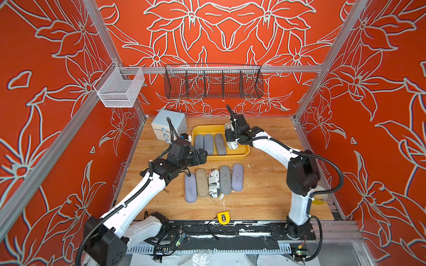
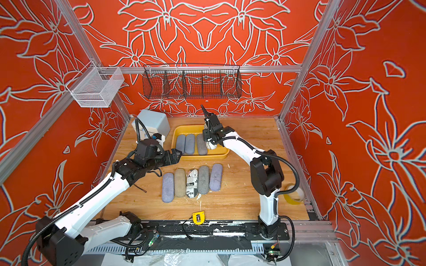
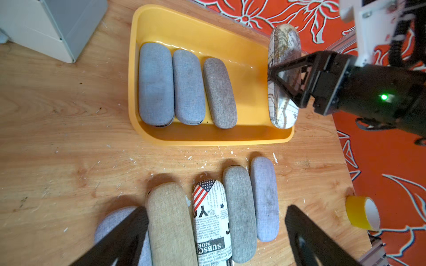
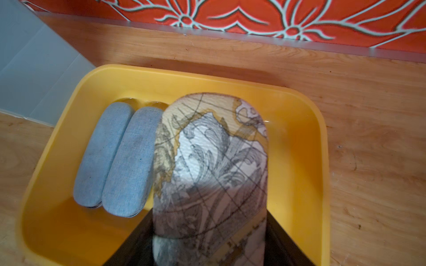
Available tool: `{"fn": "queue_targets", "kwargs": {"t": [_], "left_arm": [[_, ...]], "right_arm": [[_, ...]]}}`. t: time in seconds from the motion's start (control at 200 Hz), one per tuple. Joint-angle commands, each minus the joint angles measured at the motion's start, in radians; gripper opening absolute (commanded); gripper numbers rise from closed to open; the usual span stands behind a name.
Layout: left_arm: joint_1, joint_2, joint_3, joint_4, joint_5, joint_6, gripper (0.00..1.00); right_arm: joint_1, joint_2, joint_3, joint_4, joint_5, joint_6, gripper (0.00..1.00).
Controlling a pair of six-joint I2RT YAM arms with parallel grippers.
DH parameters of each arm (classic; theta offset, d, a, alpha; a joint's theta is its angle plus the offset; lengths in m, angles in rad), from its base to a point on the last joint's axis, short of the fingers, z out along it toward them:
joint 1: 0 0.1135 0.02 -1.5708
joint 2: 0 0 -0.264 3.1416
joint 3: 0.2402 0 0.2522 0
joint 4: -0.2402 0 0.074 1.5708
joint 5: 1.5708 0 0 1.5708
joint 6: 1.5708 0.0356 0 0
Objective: Put the glasses cases into the storage boxes
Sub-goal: Place the glasses case in the storage box.
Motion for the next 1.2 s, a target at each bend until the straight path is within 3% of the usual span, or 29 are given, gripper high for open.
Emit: {"fn": "queue_targets", "kwargs": {"t": [0.0,0.435,1.196], "left_arm": [[0.007,-0.038,-0.037,-0.002,-0.023,-0.018,0.93],[0.006,-0.058,-0.097,0.008,-0.012,-0.029,0.93],[0.006,-0.043,-0.098,0.011,-0.010,-0.023,0.94]], "right_arm": [[-0.006,0.060,0.069,0.002,-0.019,-0.044,0.60],[-0.049,0.206,0.194,-0.051,-0.037,-0.075,0.61],[-0.059,0.324,0.258,-0.086,-0.057,-0.035,0.65]]}}
